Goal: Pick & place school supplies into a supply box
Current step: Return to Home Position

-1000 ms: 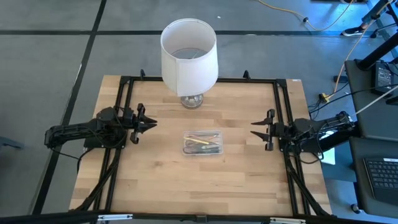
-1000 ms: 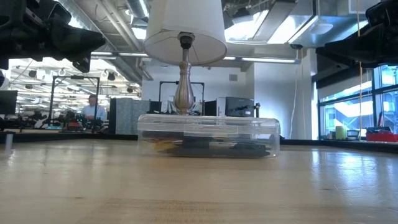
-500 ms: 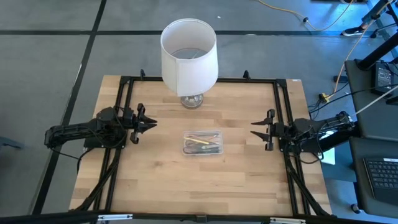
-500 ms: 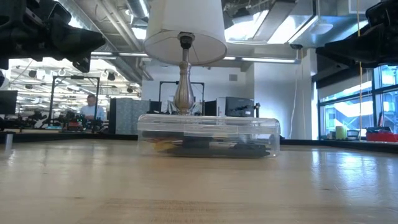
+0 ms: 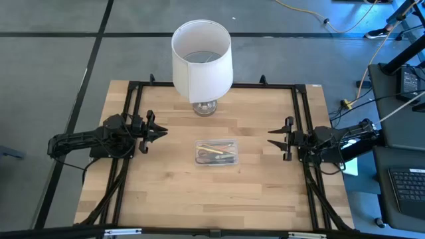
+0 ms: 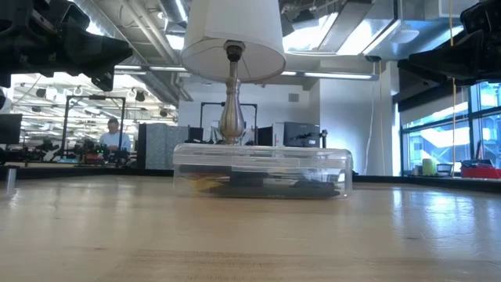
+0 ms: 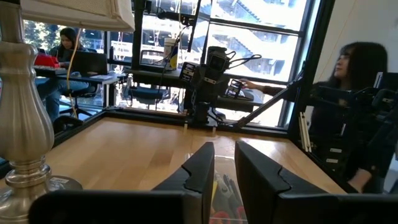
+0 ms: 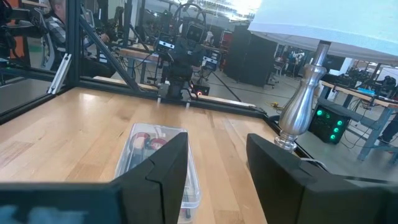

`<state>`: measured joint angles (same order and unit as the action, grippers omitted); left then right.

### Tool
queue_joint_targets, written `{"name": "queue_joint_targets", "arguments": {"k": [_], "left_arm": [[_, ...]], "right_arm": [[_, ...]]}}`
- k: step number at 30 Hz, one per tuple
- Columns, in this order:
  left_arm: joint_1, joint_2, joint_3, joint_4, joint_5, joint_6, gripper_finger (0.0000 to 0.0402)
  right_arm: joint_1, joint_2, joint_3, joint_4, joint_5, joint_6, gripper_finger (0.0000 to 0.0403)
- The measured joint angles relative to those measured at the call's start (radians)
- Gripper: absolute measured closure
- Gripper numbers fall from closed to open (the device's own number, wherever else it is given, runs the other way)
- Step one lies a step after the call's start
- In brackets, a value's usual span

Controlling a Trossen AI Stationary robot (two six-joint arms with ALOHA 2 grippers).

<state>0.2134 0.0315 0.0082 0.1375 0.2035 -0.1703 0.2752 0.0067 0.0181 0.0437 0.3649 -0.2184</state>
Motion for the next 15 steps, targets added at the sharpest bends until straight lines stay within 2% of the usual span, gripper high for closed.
{"name": "queue_joint_targets", "arguments": {"k": [15], "left_arm": [[0.000,0.000,0.000,0.000,0.000,0.000,0.0344]], "right_arm": [[0.000,0.000,0.000,0.000,0.000,0.000,0.0234]]}}
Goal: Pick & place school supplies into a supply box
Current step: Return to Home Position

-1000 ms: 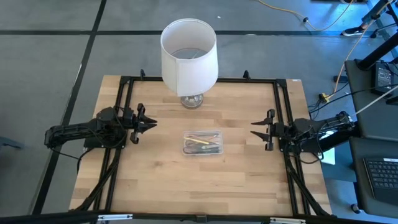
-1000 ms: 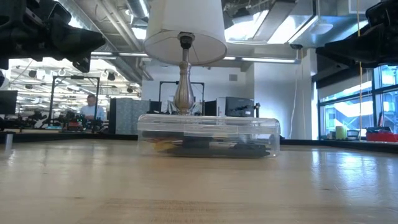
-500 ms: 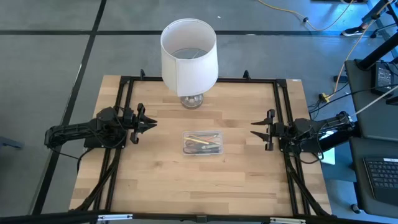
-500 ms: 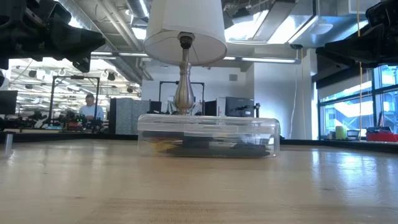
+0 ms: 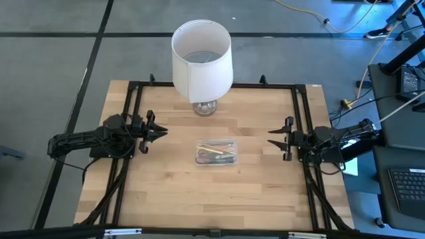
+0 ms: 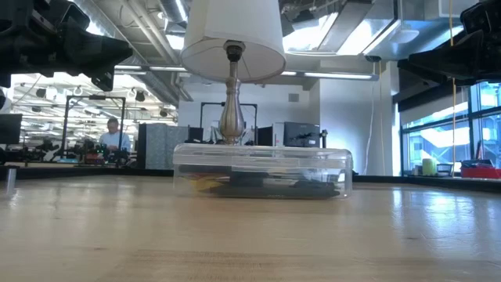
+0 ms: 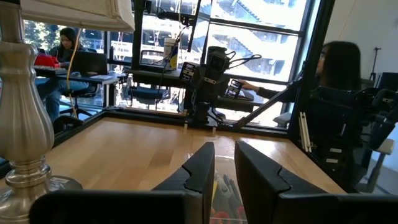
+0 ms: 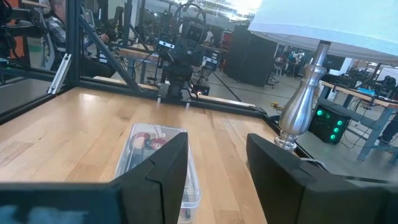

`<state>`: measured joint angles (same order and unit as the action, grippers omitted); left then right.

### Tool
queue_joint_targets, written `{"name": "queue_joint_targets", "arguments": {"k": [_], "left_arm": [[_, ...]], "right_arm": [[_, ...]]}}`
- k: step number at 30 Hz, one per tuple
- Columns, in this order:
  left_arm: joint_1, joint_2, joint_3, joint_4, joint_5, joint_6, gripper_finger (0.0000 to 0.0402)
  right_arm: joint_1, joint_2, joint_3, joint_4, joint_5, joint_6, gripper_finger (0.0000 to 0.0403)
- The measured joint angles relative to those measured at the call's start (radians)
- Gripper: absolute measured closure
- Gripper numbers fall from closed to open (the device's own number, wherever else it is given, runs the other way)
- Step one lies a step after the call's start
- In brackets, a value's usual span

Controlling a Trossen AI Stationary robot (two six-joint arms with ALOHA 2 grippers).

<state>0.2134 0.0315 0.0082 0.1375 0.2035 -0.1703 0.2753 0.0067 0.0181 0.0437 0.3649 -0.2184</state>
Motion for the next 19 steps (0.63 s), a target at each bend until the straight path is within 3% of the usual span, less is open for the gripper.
{"name": "queue_joint_targets", "arguments": {"k": [19], "left_arm": [[0.000,0.000,0.000,0.000,0.000,0.000,0.0343]], "right_arm": [[0.000,0.000,0.000,0.000,0.000,0.000,0.0234]]}}
